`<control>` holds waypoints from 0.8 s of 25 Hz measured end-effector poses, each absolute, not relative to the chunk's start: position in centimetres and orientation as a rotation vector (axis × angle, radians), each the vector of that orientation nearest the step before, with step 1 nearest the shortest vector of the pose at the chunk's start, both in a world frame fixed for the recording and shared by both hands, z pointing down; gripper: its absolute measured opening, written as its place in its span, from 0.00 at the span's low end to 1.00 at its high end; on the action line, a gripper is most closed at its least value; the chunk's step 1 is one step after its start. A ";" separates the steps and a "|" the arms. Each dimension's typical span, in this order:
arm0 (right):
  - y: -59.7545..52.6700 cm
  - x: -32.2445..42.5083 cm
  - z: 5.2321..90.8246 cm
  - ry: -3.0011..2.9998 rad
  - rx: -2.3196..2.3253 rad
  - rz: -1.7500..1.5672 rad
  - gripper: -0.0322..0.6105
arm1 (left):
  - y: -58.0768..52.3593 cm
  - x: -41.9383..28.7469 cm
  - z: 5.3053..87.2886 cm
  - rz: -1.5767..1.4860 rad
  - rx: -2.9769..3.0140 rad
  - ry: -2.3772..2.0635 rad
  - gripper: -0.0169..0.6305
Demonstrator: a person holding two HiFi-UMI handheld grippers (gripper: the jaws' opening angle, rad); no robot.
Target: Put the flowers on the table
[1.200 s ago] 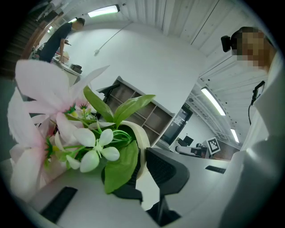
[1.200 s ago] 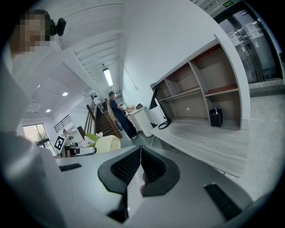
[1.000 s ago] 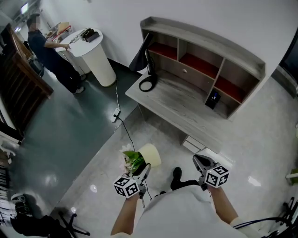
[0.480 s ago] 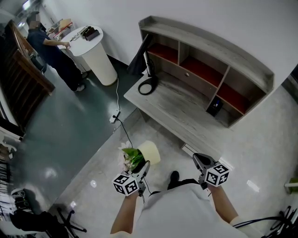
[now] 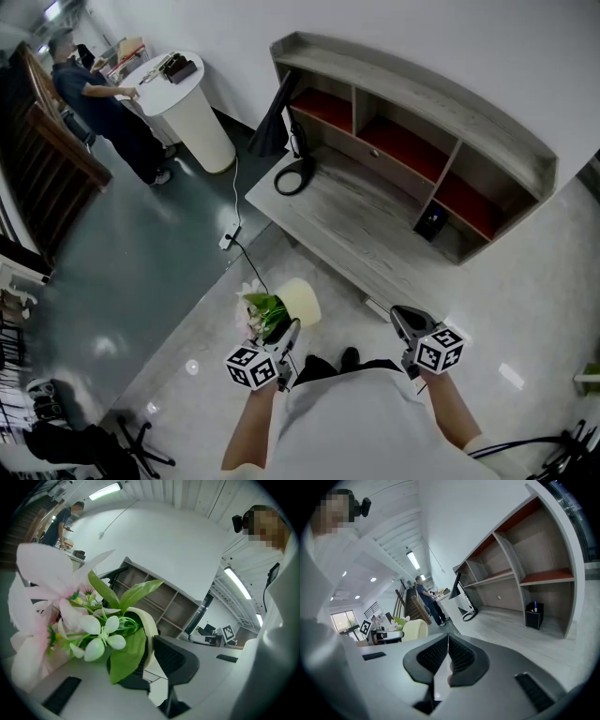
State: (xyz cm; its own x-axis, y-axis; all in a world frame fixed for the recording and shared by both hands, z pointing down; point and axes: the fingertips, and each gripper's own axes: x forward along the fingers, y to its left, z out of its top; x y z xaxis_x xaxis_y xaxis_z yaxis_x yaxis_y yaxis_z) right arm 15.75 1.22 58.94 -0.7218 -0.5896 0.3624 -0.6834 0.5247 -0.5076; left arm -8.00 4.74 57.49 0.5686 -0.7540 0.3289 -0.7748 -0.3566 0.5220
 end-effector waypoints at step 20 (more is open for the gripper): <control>-5.7 14.1 59.5 -2.549 1.236 1.007 0.08 | -5.3 -9.2 58.0 0.122 2.231 -1.086 0.11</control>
